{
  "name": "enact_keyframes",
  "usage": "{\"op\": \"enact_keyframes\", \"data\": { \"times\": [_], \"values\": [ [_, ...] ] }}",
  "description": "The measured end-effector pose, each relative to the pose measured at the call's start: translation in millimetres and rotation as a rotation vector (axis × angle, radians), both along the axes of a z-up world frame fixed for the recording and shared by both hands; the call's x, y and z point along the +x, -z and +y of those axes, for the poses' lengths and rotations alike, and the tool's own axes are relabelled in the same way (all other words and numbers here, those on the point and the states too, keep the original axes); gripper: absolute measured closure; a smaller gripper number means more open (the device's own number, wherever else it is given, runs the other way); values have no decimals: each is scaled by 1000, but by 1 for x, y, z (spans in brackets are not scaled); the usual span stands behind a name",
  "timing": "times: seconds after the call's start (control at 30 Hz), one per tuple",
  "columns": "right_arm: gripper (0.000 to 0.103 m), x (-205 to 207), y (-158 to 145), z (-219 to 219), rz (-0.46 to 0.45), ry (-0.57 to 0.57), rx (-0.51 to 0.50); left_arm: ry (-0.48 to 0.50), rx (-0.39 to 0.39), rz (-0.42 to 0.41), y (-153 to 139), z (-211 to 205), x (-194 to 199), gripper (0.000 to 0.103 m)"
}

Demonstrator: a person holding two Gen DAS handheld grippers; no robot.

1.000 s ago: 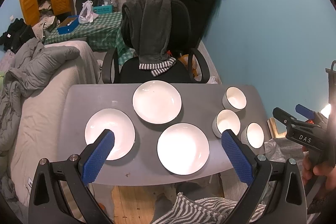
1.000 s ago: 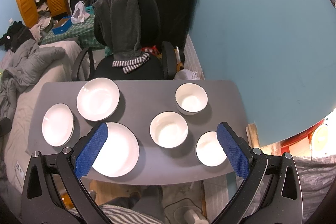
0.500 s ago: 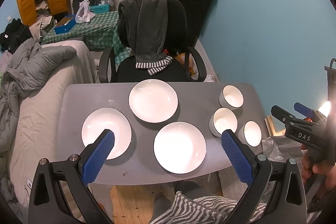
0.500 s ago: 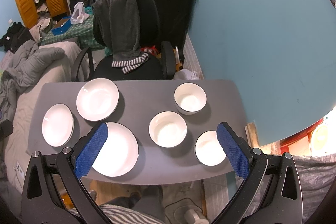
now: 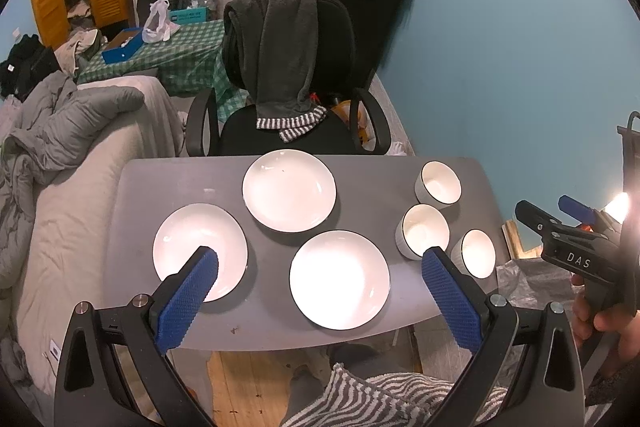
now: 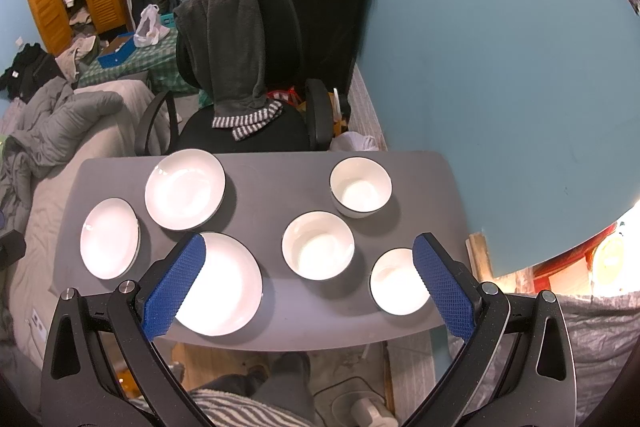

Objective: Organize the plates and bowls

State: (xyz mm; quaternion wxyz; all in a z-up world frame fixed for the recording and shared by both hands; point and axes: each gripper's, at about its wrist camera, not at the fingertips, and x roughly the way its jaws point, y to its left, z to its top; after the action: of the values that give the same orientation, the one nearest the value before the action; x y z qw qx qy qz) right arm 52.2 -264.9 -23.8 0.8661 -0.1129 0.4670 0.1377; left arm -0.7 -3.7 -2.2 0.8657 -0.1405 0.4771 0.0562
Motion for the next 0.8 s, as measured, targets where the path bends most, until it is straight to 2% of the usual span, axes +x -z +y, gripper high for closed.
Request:
{"op": "enact_keyframes", "data": {
  "times": [0.8],
  "values": [
    [1, -5, -2, 2, 4, -4, 3, 5, -13, 6, 1, 0, -2, 0]
  ]
}}
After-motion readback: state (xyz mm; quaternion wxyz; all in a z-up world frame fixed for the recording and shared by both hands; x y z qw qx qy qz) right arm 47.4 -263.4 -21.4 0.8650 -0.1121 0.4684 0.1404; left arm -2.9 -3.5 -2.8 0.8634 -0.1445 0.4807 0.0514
